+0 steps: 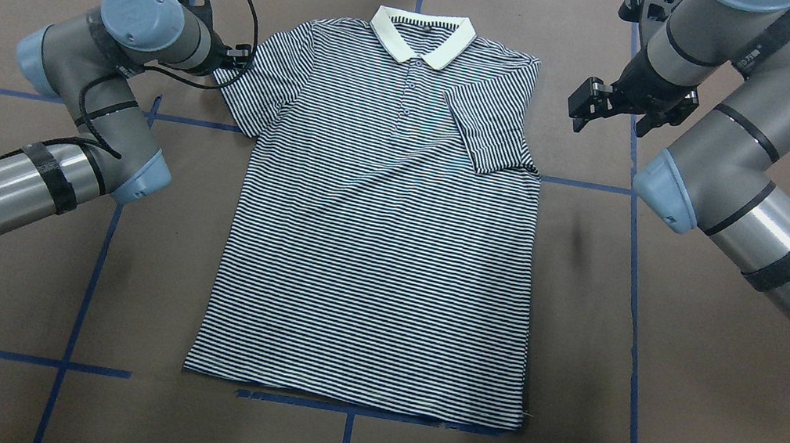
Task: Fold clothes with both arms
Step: 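Grasp the other sleeve with the left gripper and fold it inward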
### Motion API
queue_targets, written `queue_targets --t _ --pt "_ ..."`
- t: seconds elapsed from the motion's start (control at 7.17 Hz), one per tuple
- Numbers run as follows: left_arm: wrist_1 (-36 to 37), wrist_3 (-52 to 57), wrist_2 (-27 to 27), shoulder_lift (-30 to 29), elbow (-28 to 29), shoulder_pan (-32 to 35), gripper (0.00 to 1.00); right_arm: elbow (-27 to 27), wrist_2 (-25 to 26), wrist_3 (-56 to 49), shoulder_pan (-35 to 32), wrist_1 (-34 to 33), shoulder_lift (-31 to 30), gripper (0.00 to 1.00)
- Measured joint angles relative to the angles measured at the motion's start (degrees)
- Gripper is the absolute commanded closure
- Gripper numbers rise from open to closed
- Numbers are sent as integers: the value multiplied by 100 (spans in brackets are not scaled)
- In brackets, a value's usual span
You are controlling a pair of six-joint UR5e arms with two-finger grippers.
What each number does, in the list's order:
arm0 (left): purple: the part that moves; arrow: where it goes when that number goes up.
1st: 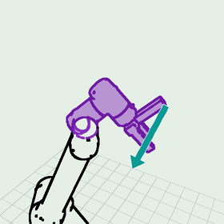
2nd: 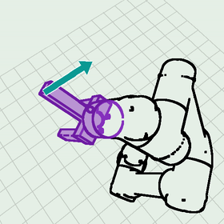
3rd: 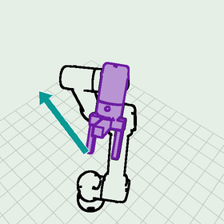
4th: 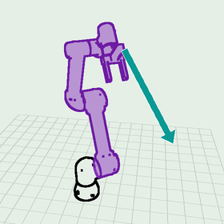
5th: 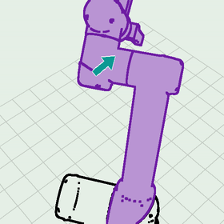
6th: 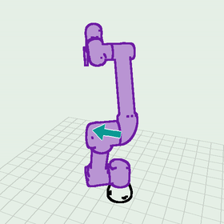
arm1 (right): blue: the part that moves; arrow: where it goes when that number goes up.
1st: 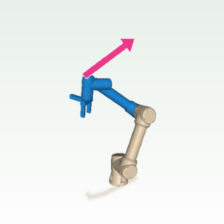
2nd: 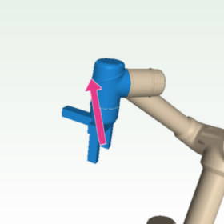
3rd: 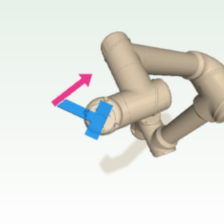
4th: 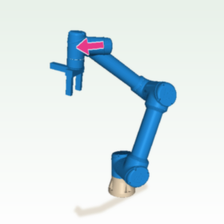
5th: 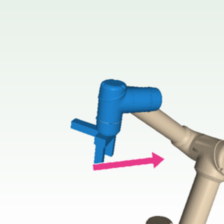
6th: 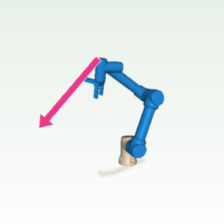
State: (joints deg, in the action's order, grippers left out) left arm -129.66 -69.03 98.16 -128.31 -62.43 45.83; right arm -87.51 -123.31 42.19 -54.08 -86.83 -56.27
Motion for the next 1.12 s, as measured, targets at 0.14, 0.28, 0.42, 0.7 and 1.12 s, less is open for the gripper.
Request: queue_targets --t 0.14,0.28,0.42,0.7,1.12 --pt "26 2 14 -30 -16 0 100 3 0 0 -1 0 -3 0" --pt "45 3 24 -55 -33 1 100 7 0 0 -2 0 -6 0" --pt "83 3 34 -76 -59 25 100 11 0 0 0 0 -6 0" --pt "681 -10 197 -276 -386 109 100 14 0 0 1 0 -13 0" --pt "1384 -683 277 -1044 -358 53 100 10 0 0 -3 7 -28 0"
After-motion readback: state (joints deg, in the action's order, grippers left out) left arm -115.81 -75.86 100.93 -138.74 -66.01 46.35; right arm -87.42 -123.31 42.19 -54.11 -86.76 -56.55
